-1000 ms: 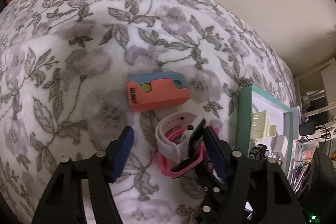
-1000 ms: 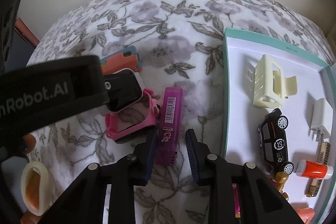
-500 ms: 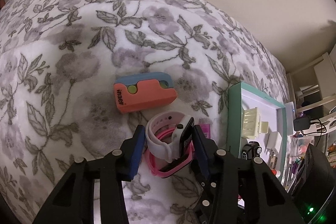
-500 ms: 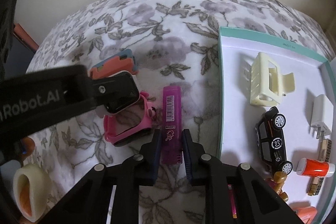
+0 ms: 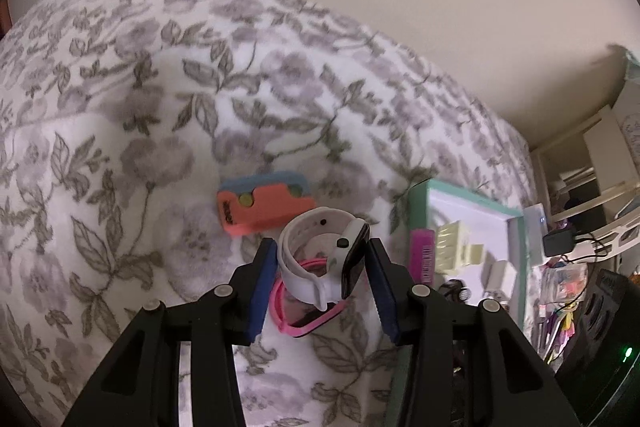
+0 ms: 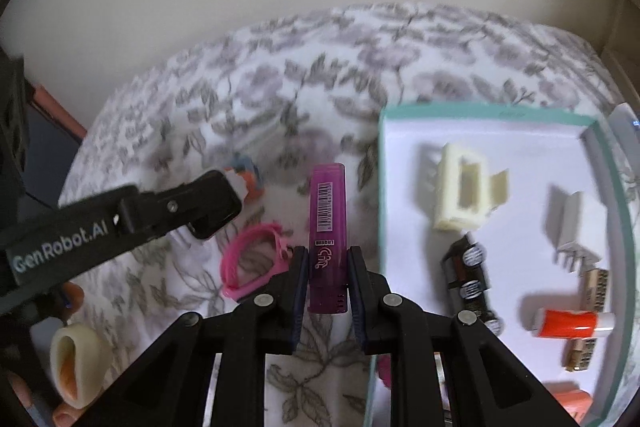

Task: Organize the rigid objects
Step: 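Lift and carry the smartwatch and highlighter over the tray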

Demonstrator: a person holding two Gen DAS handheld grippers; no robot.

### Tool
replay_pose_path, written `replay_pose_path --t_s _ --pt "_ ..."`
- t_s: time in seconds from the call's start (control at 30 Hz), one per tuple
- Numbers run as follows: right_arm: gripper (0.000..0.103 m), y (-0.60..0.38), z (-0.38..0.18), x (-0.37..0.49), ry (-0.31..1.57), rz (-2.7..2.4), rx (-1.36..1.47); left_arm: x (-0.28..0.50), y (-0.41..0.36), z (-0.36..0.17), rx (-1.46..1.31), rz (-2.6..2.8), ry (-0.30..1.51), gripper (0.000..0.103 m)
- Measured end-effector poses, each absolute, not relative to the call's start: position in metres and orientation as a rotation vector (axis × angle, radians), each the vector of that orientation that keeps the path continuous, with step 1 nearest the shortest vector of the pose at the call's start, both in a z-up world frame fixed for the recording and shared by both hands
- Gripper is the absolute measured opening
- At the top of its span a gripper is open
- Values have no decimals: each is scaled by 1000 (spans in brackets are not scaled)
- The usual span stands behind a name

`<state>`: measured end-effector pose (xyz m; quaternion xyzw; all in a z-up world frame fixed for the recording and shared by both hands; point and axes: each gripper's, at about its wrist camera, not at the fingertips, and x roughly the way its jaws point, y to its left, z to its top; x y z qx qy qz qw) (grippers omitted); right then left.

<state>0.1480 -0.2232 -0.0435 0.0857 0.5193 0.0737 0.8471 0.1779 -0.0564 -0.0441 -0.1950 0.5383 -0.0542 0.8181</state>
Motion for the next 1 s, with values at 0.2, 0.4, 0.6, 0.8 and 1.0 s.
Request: replay_pose_path --t_s 0.2,0.4,0.6,0.8,1.0 --pt "20 -266 -13 140 1031 90 278 171 -72 -9 -392 -163 1070 47" --pt "20 -313 3 124 1009 7 350 160 -102 20 -348 -247 1010 47" --pt "20 -354 11 108 1009 -79 384 147 -148 23 -251 -318 1015 47" --pt "21 -384 8 96 1038 -142 386 136 -194 10 -164 -380 1067 47" --pt "21 -391 -3 94 1069 -151 384 130 -217 -4 -120 -398 1109 47"
